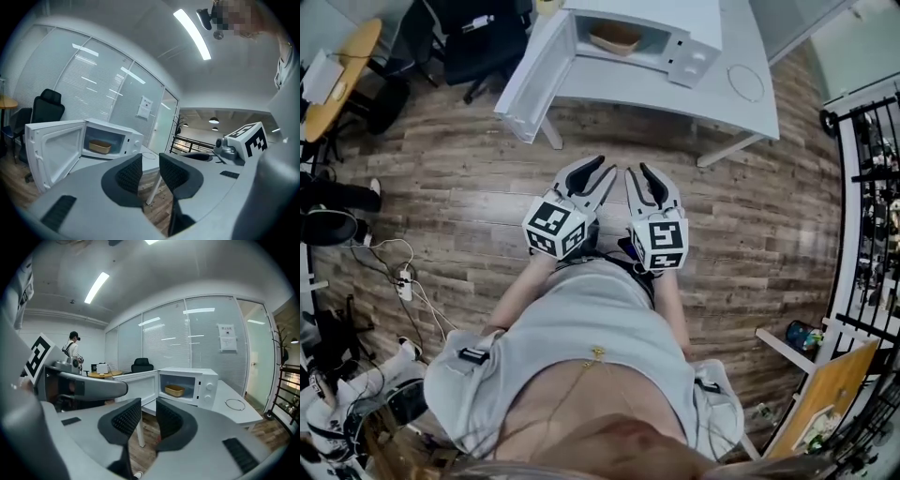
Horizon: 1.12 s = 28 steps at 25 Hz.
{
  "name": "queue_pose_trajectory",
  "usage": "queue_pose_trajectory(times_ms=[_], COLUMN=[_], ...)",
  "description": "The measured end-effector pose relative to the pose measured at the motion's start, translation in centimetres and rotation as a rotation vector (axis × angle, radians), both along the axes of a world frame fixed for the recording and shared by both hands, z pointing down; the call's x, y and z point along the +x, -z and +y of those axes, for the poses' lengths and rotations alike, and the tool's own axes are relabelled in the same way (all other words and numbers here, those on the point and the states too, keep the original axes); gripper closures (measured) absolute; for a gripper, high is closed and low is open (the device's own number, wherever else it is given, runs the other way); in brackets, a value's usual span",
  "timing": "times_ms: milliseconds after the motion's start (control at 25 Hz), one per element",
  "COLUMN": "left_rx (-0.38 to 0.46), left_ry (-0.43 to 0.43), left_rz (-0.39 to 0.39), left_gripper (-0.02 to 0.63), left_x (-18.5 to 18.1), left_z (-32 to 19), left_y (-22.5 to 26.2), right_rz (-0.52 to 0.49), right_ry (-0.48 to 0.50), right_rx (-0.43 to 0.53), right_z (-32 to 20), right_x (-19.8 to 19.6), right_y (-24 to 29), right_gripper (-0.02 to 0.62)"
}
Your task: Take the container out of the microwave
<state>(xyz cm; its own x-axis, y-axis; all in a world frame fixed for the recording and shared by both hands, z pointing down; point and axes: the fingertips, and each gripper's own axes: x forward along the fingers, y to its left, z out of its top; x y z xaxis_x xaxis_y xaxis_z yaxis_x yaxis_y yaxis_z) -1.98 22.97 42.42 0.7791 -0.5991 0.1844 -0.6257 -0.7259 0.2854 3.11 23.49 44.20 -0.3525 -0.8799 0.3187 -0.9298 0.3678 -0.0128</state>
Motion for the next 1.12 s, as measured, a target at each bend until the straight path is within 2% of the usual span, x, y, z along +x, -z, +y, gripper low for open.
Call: queue_pose_trajectory(times_ms=[200,440,1120], left_rx=[-0.005,-0.017,-0.049], left_ry=[-0.061,-0.066,-0.080], left_rz=[-0.020,-0.021,-0.009], left_gripper=[0.488,0.488,0.488], left_x=[1.1,0.4,-2.3], left_z=[-5.4,-10.1,-16.0], left_y=[-0.3,-0.8,-2.1], right_rz=[0.002,0.004,-0.011], right_ry=[-0.029,-0.043,-0.053], right_rx=[0.000,-0.015,-0.036], right_z=[-5.5,-10.2,-16.3], right_x=[0.6,0.3,-3.0], right_y=[-0.1,-0.5,-0.9], right_gripper=[0.489,0.489,0.489])
